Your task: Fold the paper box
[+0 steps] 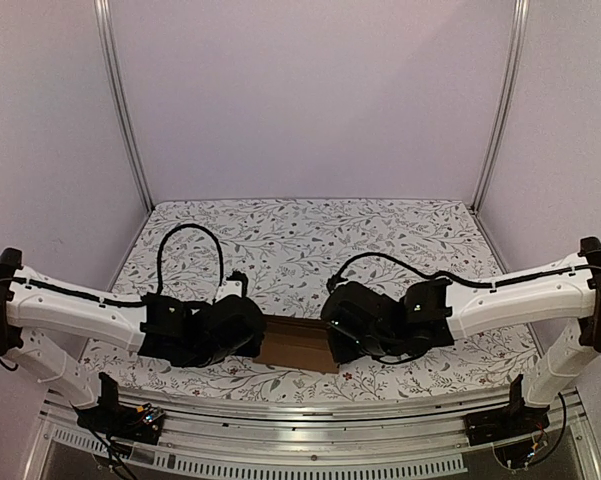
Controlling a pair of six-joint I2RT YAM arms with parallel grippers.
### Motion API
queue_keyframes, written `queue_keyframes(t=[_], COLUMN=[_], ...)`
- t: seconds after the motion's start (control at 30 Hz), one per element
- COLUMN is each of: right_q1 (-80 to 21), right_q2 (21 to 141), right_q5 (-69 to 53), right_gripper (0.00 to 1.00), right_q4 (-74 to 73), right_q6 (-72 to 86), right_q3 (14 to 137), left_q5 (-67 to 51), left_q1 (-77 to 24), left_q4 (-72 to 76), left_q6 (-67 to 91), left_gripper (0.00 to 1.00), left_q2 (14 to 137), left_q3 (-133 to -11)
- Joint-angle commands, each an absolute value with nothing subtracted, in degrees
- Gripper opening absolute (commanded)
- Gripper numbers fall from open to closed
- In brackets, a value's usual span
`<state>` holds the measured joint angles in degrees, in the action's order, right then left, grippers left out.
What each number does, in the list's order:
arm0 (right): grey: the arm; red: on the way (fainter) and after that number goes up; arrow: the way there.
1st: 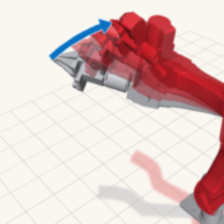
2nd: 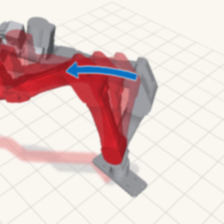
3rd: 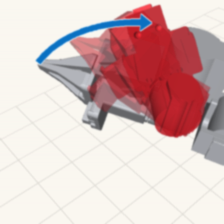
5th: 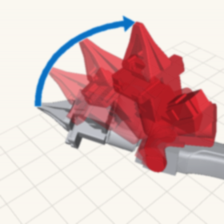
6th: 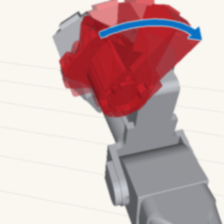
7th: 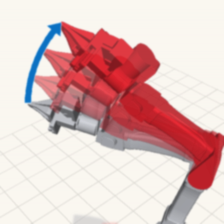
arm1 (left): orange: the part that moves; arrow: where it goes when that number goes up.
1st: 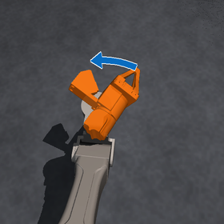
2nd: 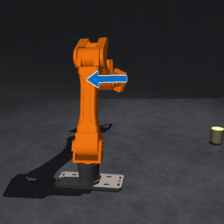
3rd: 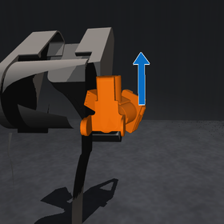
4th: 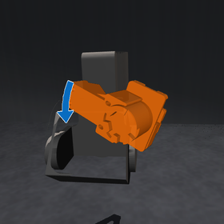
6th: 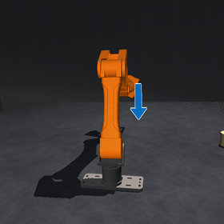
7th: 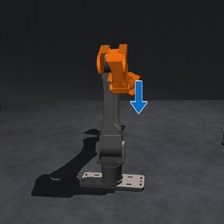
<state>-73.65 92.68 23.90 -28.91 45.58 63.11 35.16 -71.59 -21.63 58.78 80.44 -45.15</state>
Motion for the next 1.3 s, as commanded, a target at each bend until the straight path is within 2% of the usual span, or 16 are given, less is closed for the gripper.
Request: queue_keyframes(t=[0.0,0.53,0.6,0.73,0.87,1.27], right_q1=[-74.4,-74.9,-75.0,-75.0,-75.0,-75.3], right_q2=[89.8,86.6,86.7,87.1,87.1,83.0], right_q5=[25.4,25.9,25.9,25.8,26.1,23.7], right_gripper=[0.00,0.00,0.05,0.22,0.32,0.55], right_q4=[-30.0,-30.0,-29.9,-29.4,-29.4,-26.5], right_q6=[47.1,50.4,50.5,50.8,50.4,48.0], right_q3=[60.3,56.2,56.2,56.6,57.5,60.1], left_q5=[33.3,33.8,33.8,33.8,33.7,33.9], left_q1=[-72.8,-72.9,-72.9,-72.9,-72.9,-72.9], left_q4=[-22.8,-23.4,-23.5,-23.5,-23.5,-23.3], left_q6=[59.4,58.8,58.8,58.7,58.7,59.1], left_gripper=[0.00,0.00,0.00,0.00,0.00,0.00], left_q2=[82.5,83.8,83.8,83.4,83.2,83.0], left_q3=[-46.3,-47.7,-47.7,-47.5,-47.2,-46.8])
